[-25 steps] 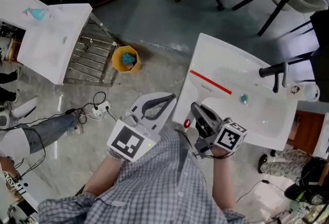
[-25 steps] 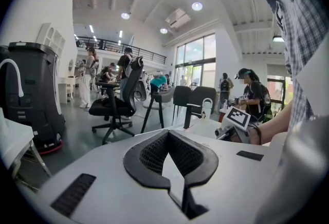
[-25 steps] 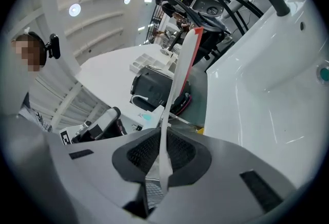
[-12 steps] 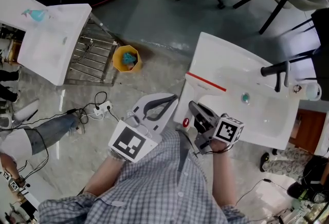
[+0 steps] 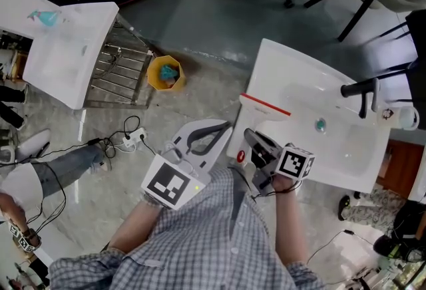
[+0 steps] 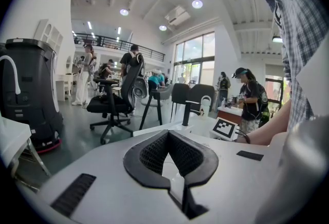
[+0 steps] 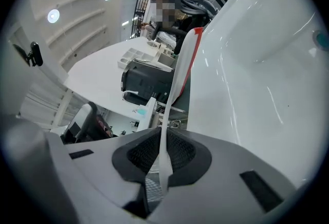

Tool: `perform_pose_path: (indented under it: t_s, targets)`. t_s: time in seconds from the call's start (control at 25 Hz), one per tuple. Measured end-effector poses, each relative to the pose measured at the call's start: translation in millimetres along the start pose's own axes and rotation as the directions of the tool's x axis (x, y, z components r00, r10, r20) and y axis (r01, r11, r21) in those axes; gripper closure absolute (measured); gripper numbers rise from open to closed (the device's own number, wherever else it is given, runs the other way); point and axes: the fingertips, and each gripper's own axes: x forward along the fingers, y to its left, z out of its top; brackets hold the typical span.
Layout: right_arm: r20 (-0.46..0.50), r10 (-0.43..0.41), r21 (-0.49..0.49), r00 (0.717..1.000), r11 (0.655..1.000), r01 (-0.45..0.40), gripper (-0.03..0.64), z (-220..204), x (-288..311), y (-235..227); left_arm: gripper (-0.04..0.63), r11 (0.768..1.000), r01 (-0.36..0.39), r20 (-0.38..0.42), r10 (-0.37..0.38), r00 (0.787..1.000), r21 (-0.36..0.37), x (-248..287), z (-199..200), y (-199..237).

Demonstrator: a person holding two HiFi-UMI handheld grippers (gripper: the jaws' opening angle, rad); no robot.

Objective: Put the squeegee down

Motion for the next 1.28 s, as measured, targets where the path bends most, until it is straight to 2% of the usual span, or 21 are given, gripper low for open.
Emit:
perform_pose_path:
  t_s: [0.48,0.92,1.28]
  targets:
    - [-0.072,-0.087,-0.035,0.994,0.996,0.084,0.583,-7.2,11.1,-15.8,0.591,1.000,-0.002,-0.012,0.002,1.000,-0.005,2.2,-2.5,5.3]
    - [-0.055,-0.115,0.005,0.992,0.993,0.116,0.583,-7.3,9.7,-25.5,0.591,1.000,0.005,-0.012,-0.005,1.000,-0.005,3.9,-3.6,7.2]
    - [-0.059,-0.176,-0.071,0.983,0.983,0.172,0.583,-3.8,9.7,-27.6,0.591,1.000,0.009,-0.011,-0.009,1.000,-0.012,5.9,-2.2,4.8]
